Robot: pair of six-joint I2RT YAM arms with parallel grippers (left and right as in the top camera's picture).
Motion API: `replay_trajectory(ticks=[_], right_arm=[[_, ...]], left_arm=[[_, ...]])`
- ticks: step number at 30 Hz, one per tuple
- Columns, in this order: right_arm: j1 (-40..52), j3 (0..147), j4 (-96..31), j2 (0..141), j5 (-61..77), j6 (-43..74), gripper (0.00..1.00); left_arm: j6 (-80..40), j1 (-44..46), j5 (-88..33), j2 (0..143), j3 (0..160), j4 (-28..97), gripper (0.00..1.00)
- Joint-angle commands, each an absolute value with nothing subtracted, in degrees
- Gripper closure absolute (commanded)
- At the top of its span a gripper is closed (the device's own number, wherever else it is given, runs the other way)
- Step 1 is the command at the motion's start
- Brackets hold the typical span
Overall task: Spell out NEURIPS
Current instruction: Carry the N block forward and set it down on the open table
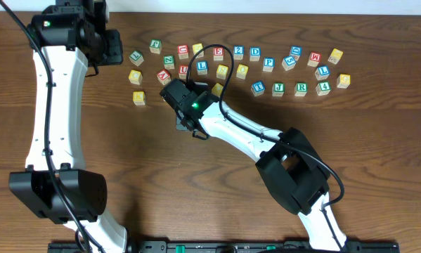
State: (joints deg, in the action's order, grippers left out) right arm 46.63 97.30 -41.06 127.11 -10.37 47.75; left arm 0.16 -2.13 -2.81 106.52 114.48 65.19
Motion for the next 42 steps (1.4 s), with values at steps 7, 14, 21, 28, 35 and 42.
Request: replay_trajectory(ticks=[7, 14, 21, 28, 35, 42], right_arm=[[46.9, 97.4, -38.7, 127.5, -12.1, 49.3, 0.72], [46.9, 97.4, -38.8, 127.6, -12.1, 49.3, 0.72], [46.8, 97.4, -38.7, 128.6, -11.9, 49.3, 0.71], [46.7, 97.4, -38.6, 128.9, -11.3, 49.3, 0.67], [46.7, 97.4, -38.6, 128.9, -11.0, 49.2, 0.62], [46.5, 97.5, -38.6, 128.9, -11.0, 47.7, 0.62]], left_arm=[[-0.1, -2.0, -2.3, 106.5, 115.3, 65.3, 0.57], [-0.1, -2.0, -2.3, 106.5, 115.3, 65.3, 0.58], [-0.1, -2.0, -2.3, 106.5, 115.3, 65.3, 0.58], [-0.1, -2.0, -2.3, 106.5, 115.3, 65.3, 0.58], [-0.1, -2.0, -2.3, 106.5, 115.3, 65.3, 0.58], [-0.1, -2.0, -2.3, 106.5, 115.3, 65.3, 0.57]])
